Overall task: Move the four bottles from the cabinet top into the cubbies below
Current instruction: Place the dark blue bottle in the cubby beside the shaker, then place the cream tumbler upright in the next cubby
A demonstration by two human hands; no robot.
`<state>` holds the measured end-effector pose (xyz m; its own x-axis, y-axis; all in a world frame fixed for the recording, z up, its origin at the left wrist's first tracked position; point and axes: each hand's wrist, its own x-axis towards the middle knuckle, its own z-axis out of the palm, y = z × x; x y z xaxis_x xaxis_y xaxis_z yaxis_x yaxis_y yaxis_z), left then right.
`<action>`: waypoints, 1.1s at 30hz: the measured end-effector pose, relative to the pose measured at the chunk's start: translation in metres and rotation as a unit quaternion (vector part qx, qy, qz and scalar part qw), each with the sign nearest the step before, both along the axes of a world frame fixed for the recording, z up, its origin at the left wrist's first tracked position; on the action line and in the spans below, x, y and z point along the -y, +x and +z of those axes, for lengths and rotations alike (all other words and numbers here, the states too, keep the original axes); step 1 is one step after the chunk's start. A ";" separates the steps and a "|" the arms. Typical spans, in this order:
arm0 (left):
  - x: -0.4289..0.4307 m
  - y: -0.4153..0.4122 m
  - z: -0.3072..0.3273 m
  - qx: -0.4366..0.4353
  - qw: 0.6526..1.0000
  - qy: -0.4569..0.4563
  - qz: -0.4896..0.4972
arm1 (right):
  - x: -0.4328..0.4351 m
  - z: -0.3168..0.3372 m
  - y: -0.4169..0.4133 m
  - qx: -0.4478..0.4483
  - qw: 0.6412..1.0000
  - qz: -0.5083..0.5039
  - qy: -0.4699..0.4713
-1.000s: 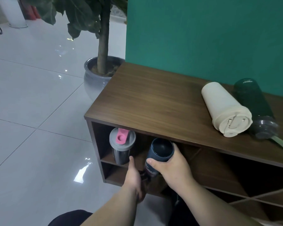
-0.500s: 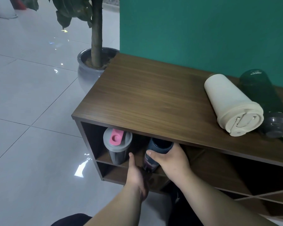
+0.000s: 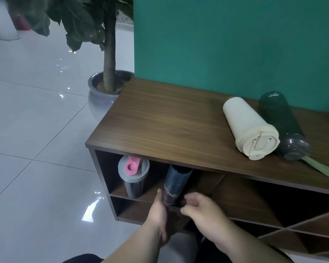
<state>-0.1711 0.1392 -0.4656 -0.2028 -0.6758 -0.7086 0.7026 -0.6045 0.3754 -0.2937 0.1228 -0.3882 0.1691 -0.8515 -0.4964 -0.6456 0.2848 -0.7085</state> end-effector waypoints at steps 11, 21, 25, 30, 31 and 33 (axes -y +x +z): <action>-0.024 -0.019 0.034 0.049 0.998 -0.031 -0.034 | 0.010 0.144 -0.061 -0.092 0.891 -0.138 -0.422; -0.031 -0.026 0.042 0.092 0.994 -0.054 -0.022 | 0.079 0.120 -0.061 -0.305 0.859 -0.048 -0.409; -0.026 -0.040 0.038 0.097 0.992 -0.064 -0.040 | 0.063 0.121 -0.068 -0.286 0.850 -0.050 -0.440; -0.018 -0.067 0.042 0.094 0.992 -0.071 -0.049 | 0.003 0.154 -0.099 -0.082 0.885 -0.091 -0.449; -0.016 -0.074 0.044 0.092 0.992 -0.073 -0.050 | -0.009 0.163 -0.108 -0.047 0.888 -0.096 -0.446; -0.012 -0.088 0.046 0.086 0.993 -0.070 -0.043 | -0.030 0.177 -0.124 -0.004 0.899 -0.100 -0.426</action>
